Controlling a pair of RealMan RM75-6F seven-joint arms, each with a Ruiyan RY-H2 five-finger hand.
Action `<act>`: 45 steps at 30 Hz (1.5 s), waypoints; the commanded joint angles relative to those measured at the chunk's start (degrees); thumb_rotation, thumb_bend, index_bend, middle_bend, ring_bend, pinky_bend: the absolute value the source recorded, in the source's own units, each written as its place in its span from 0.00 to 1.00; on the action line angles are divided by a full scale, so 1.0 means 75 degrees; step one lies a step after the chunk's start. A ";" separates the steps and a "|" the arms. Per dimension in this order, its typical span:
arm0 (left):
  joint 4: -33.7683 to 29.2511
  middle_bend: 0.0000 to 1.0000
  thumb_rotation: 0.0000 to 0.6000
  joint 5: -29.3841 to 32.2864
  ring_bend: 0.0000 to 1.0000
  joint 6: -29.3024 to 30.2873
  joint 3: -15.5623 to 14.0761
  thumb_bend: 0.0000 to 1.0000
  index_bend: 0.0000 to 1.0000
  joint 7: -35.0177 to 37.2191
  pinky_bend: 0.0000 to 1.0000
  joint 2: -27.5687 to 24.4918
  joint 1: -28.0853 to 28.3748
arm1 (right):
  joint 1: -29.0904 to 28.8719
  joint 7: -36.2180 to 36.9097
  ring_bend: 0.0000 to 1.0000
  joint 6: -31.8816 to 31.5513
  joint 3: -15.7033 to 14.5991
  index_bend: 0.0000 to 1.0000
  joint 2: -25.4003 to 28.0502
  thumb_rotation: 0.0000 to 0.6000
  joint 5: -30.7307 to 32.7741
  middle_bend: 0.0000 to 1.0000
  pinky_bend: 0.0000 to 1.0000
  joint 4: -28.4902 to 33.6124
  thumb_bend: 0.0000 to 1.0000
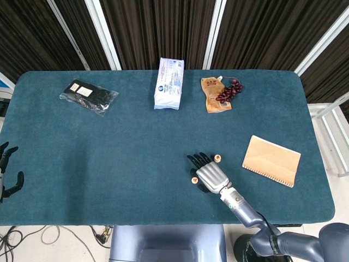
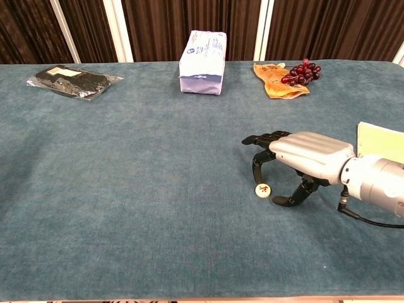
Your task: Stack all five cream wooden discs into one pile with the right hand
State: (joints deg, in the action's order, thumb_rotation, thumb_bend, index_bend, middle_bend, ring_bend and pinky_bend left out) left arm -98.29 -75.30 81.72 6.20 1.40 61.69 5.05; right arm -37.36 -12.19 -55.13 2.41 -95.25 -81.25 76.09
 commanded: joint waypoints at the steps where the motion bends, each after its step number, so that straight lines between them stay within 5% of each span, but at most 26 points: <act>1: 0.0000 0.00 1.00 0.0006 0.00 0.0001 0.0002 0.48 0.16 0.0008 0.00 -0.0001 -0.0002 | -0.0017 0.0019 0.00 0.0036 0.0026 0.45 -0.0033 1.00 0.0023 0.00 0.00 -0.0050 0.37; 45: 0.0013 0.00 1.00 0.0018 0.00 -0.0011 0.0008 0.48 0.16 0.0017 0.00 -0.0002 0.0003 | -0.0080 -0.0033 0.00 0.0231 0.0104 0.52 -0.0160 1.00 0.0149 0.00 0.00 -0.0191 0.37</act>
State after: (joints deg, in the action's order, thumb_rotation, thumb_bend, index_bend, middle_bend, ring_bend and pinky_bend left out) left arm -98.19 -75.16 81.63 6.25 1.53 61.67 5.07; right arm -37.96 -12.44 -53.41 3.19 -96.46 -80.13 74.66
